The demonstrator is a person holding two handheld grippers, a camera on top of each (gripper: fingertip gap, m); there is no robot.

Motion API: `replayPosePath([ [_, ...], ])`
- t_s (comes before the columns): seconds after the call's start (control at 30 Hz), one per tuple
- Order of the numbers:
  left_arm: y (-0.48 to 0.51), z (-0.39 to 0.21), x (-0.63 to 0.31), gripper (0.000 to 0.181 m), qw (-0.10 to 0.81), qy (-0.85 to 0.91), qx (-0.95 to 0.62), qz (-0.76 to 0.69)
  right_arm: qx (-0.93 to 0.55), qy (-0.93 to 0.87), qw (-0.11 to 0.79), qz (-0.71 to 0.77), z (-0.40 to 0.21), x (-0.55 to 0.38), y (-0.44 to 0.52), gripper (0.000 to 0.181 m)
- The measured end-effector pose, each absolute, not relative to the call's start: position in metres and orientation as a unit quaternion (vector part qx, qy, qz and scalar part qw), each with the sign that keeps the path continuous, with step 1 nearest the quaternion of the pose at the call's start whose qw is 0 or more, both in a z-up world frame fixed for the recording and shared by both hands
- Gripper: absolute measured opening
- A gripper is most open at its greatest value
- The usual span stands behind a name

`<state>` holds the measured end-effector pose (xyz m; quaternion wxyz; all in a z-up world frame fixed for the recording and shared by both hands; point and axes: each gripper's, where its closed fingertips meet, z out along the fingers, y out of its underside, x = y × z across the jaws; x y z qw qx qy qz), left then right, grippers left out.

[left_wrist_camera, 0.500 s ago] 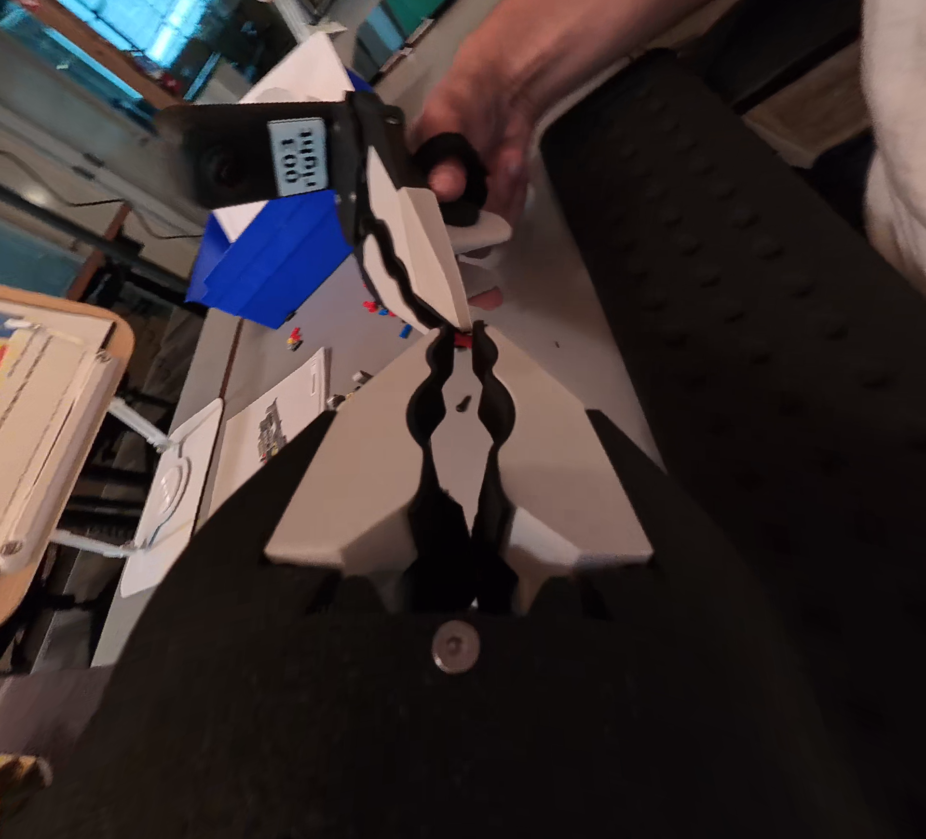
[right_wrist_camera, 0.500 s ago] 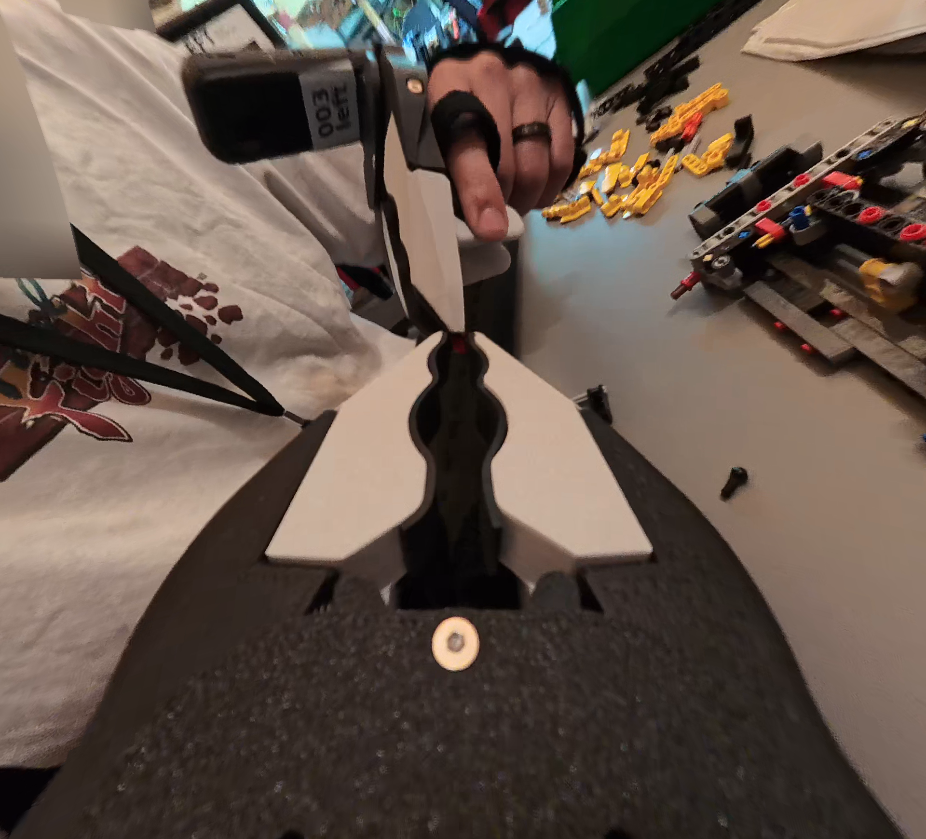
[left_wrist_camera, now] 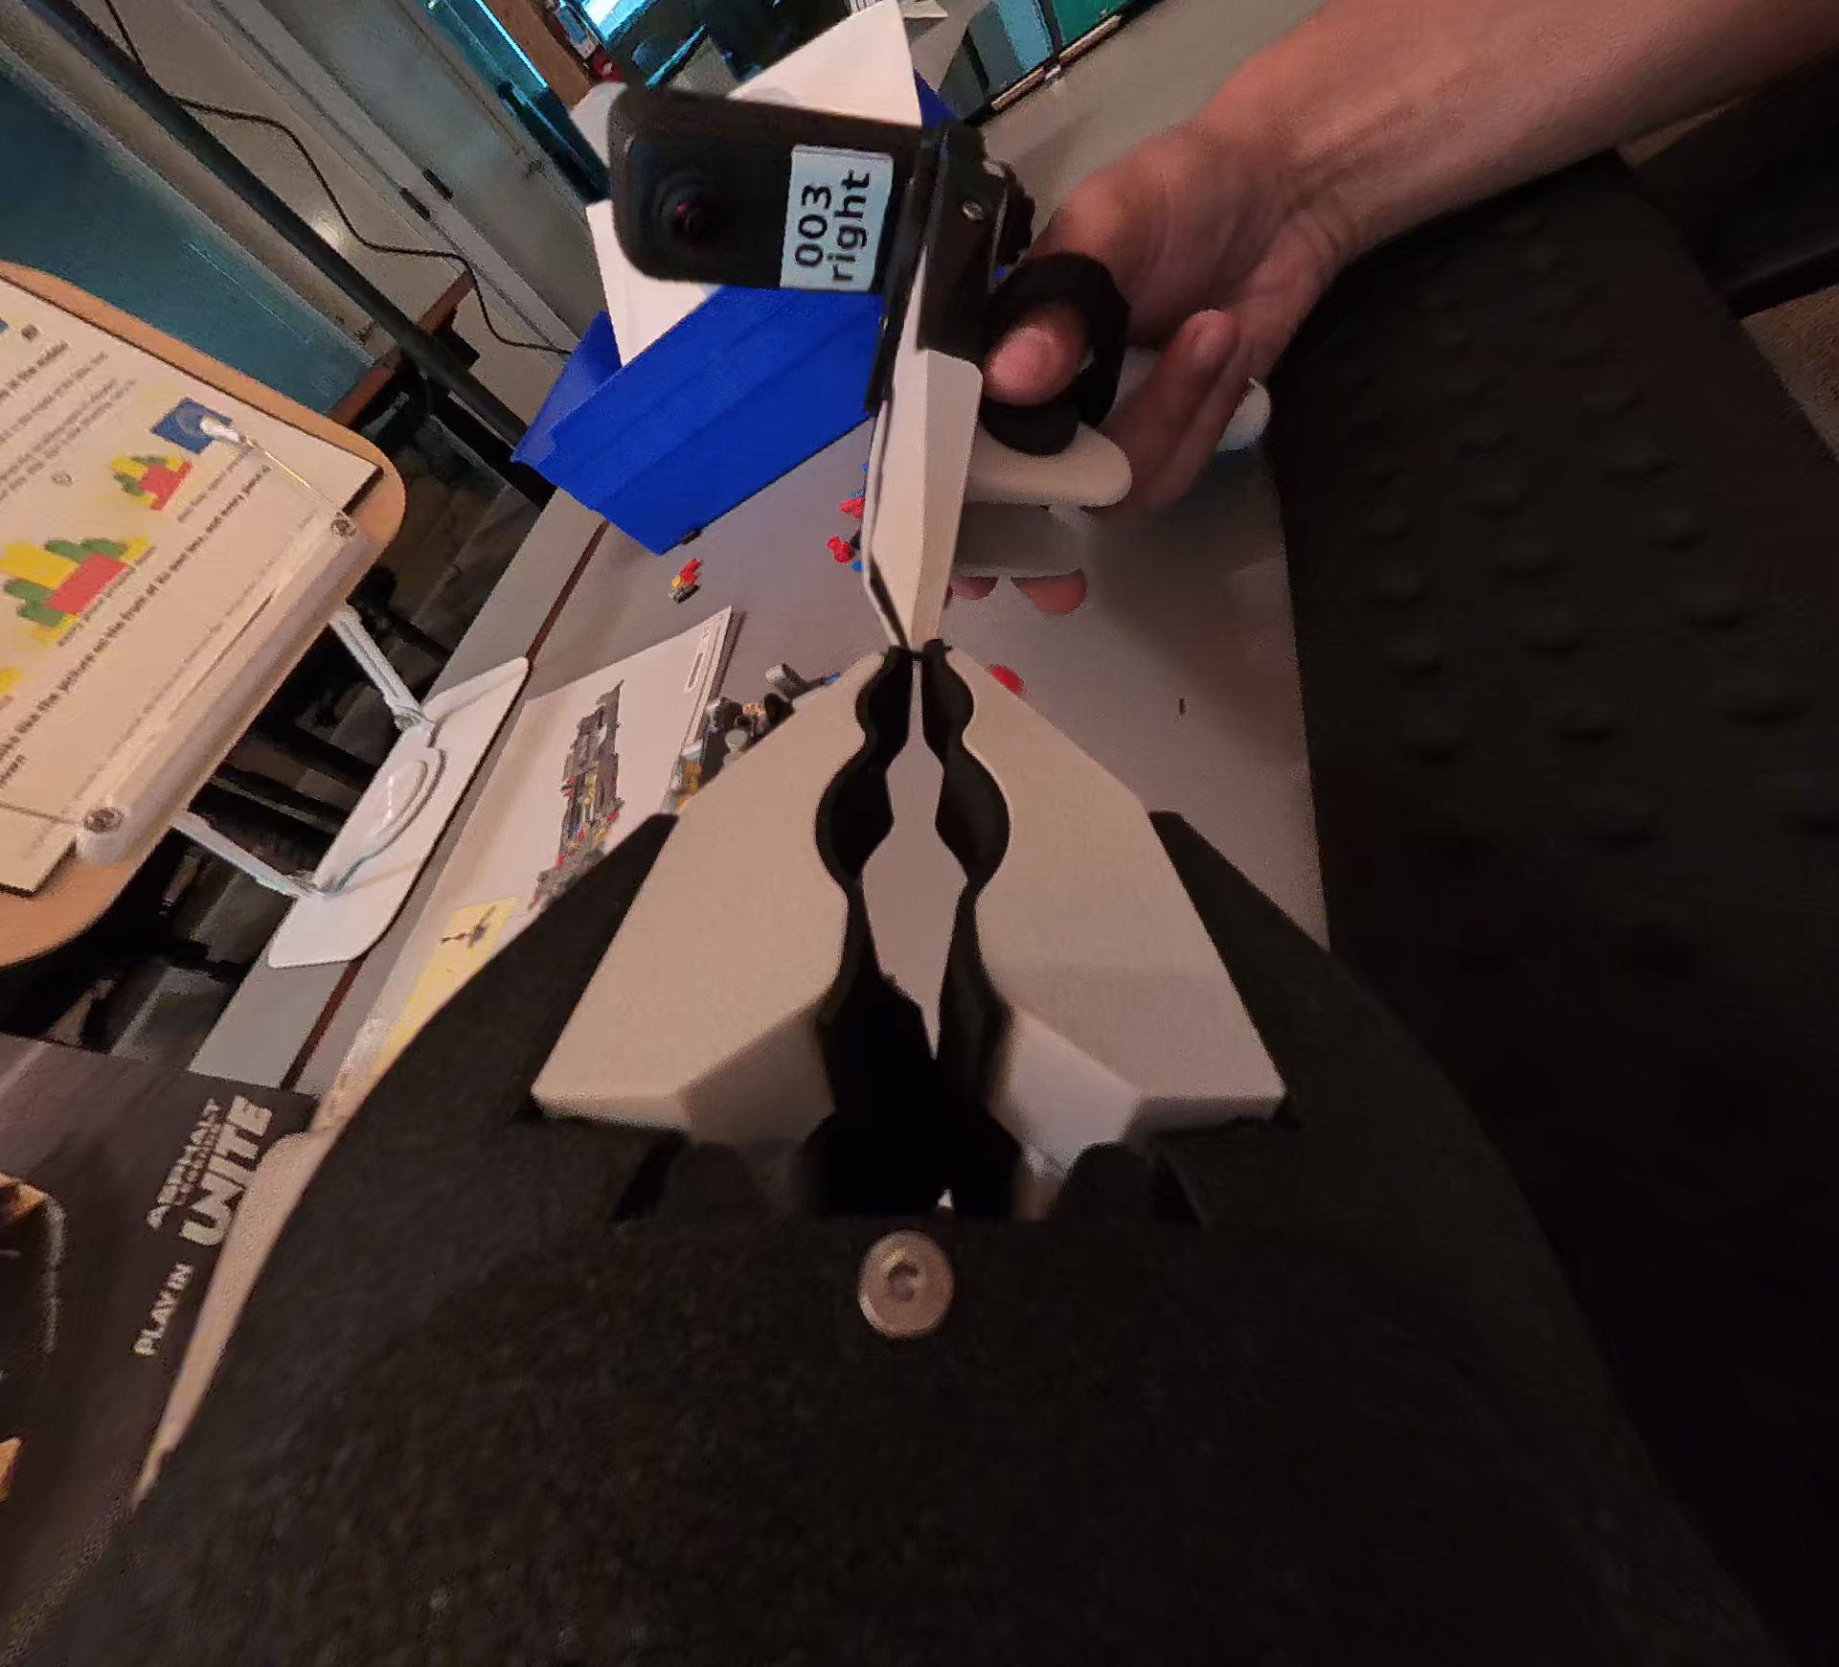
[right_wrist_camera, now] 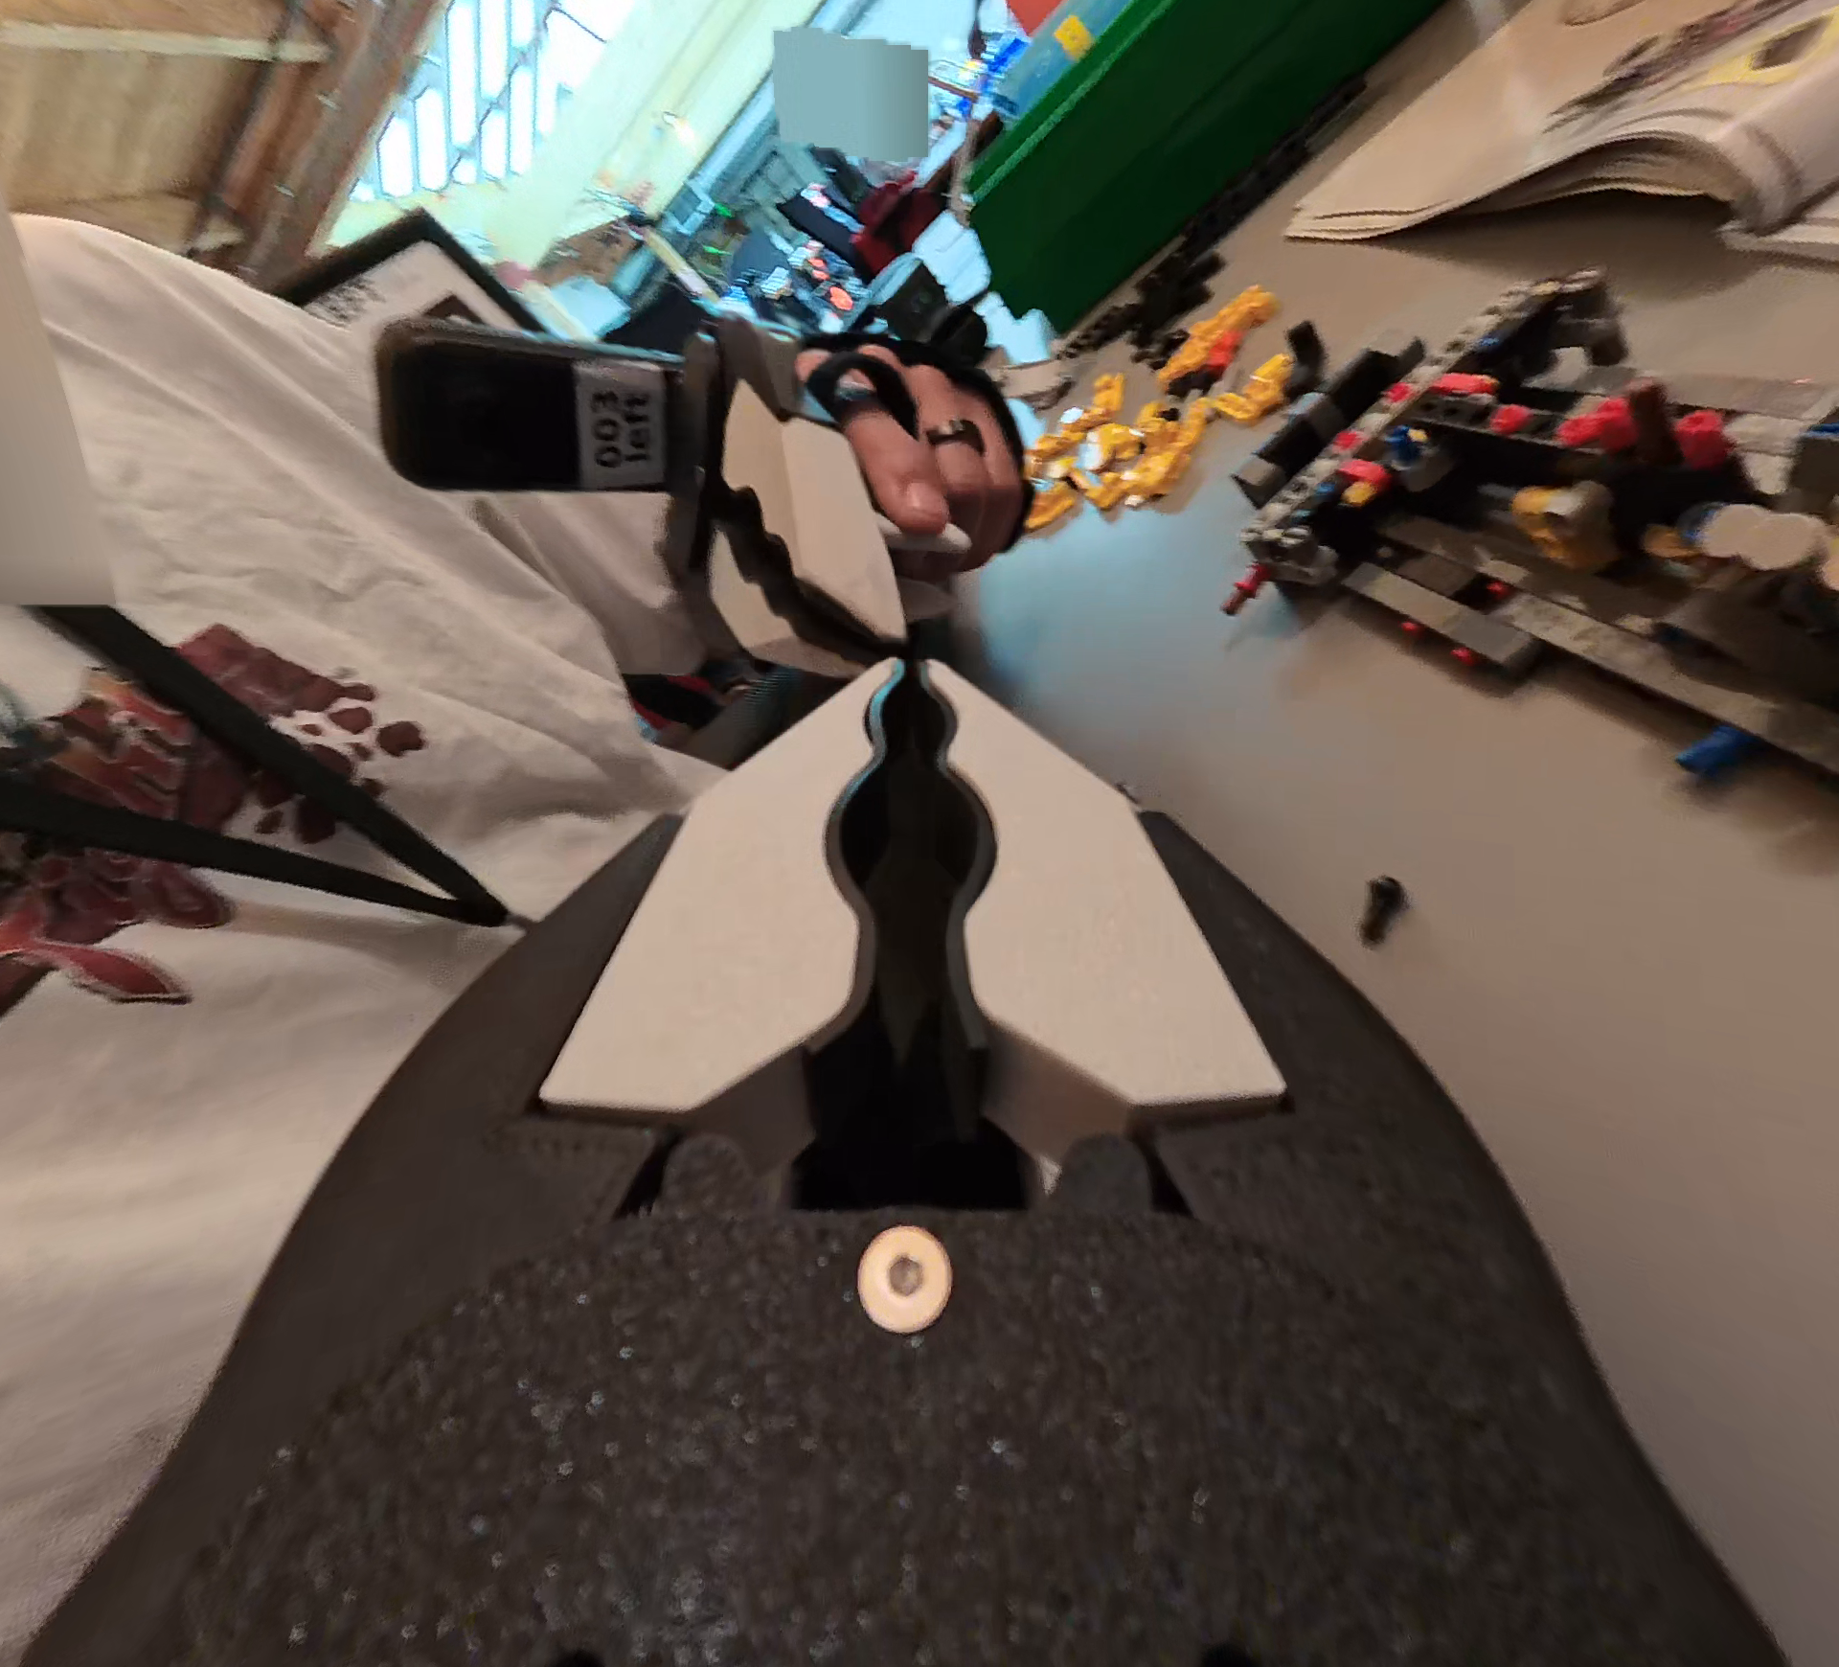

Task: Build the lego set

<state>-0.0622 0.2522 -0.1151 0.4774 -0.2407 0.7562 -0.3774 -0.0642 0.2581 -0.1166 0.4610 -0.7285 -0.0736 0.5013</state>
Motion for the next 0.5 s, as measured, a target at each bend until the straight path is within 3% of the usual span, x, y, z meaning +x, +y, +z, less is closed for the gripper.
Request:
replayPosePath([
  [0.33,0.292,-0.17,-0.068,0.001,0.33,0.802,-0.362,-0.343,-0.864,-0.102,0.46,0.18,-0.17,-0.013,0.251,0.001],
  [0.5,0.313,-0.19,-0.076,0.014,0.274,0.8,-0.431,-0.315,-0.857,-0.092,0.495,0.109,-0.171,0.001,0.252,0.002],
])
